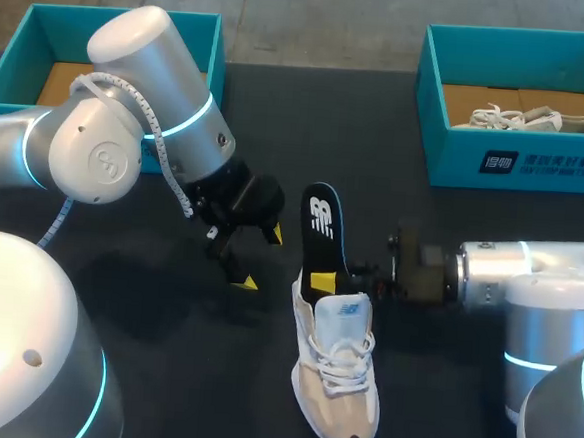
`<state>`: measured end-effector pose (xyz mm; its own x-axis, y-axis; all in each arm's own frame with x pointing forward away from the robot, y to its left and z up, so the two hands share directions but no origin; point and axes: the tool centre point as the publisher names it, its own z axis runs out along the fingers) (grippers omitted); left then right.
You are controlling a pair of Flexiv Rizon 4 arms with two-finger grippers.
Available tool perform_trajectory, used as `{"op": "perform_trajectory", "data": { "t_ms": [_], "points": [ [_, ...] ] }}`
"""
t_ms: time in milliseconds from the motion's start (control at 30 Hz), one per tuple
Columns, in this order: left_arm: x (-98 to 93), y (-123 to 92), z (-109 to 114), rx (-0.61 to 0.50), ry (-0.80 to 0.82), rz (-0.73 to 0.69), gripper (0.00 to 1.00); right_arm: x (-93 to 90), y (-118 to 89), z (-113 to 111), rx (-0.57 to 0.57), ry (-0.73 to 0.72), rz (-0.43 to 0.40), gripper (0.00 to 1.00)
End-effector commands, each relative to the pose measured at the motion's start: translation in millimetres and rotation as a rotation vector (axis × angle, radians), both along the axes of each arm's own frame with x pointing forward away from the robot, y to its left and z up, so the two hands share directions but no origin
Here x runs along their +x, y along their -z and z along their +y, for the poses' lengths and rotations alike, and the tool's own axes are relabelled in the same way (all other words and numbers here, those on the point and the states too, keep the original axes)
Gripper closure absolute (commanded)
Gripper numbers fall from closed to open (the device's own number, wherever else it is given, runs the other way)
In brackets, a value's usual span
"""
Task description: Take the shoe out of the shoebox, open the shoe tongue, remove and reinsert the insole, then place the shoe into the shoebox
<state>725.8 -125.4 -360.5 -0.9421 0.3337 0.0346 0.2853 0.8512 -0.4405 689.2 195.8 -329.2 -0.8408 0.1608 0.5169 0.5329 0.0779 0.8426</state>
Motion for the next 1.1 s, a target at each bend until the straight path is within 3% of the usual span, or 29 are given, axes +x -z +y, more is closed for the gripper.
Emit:
{"op": "perform_trajectory", "data": {
  "t_ms": [33,133,433,767,1100],
  "points": [
    [-0.6,1,0,0.0,0.0,-0.001,0.0,0.3,-3,0,0.016,0.029,-0.014,0.68],
    [-0.6,1,0,0.0,0.0,-0.001,0.0,2.0,-3,-1,0.03,0.043,-0.013,1.0],
    [-0.6,1,0,0.0,0.0,-0.001,0.0,2.4,6,-4,0.047,0.029,0.028,1.0],
    [-0.6,1,0,0.0,0.0,-0.001,0.0,-10.5,23,-8,0.007,-0.012,0.106,1.0],
    [-0.6,1,0,0.0,0.0,-0.001,0.0,-18.3,24,-6,-0.005,-0.019,0.108,1.0]
  ]
}}
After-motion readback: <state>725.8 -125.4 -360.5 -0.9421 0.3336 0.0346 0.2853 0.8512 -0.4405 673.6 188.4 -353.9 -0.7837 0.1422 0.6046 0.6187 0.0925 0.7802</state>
